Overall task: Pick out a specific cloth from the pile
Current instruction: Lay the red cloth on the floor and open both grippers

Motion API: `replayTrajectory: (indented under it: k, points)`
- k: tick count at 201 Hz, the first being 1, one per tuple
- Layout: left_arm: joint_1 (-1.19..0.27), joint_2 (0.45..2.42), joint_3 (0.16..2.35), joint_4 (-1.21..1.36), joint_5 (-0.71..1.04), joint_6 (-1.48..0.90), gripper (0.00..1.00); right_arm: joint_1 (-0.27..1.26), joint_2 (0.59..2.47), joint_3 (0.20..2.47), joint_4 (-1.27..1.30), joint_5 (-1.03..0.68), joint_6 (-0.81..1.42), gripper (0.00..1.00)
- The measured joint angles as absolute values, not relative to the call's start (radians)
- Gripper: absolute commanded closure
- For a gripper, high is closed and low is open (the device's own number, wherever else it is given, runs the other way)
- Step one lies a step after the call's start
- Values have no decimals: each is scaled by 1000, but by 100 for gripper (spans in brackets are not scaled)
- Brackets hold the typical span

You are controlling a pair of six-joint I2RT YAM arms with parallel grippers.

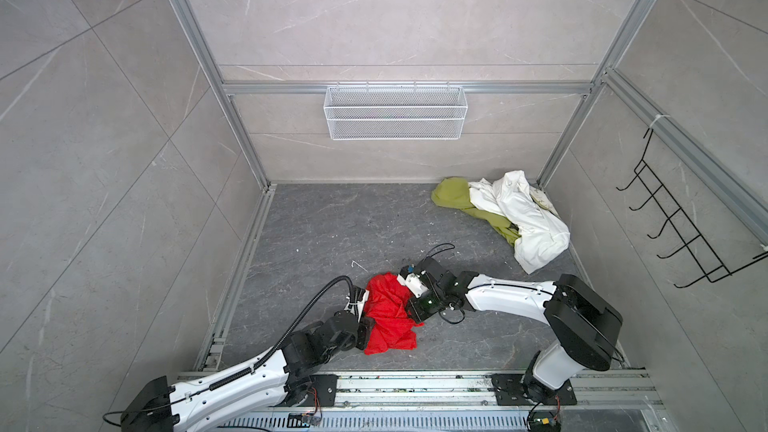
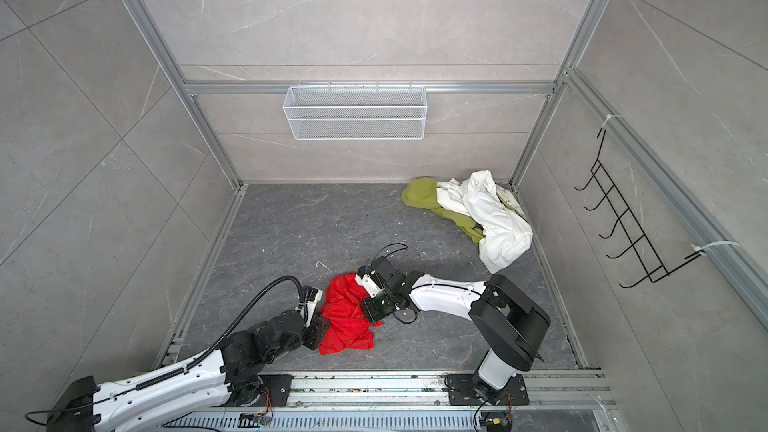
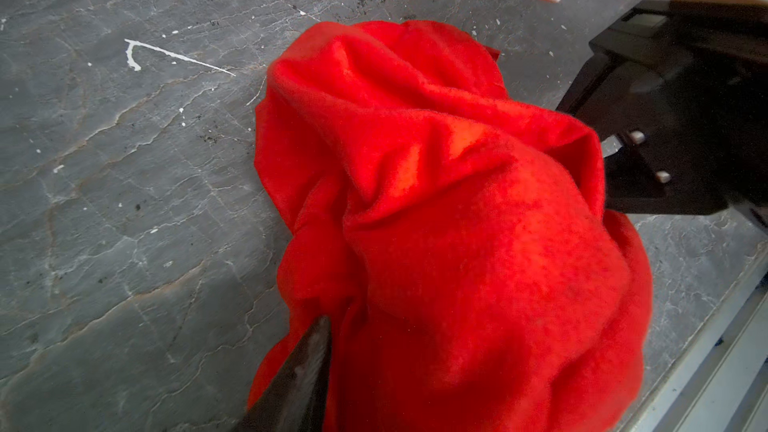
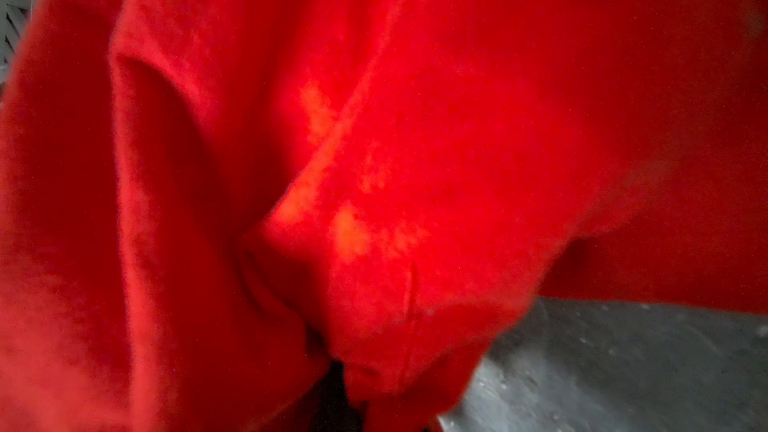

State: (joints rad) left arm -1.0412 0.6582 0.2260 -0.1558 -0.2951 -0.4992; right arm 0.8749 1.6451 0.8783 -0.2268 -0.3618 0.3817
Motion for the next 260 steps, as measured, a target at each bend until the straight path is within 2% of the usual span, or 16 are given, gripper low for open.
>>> replayTrajectory:
  k: [56,144,206,260]
  points:
    - [-1041,591,285,-217,-295,-493,43,875,1644,878,-228,-350,382,100]
    - [-1041,403,318,-334,-305,-460,42,875,1605,878,-242,-327,382,100]
    - [-1041,418,364,-352,-336,-429,39,875,1574,879,-276,-300,387,71]
    - [-1041,438,417,-352,-341,-407,38,875,1522,880,-293,-288,393,65]
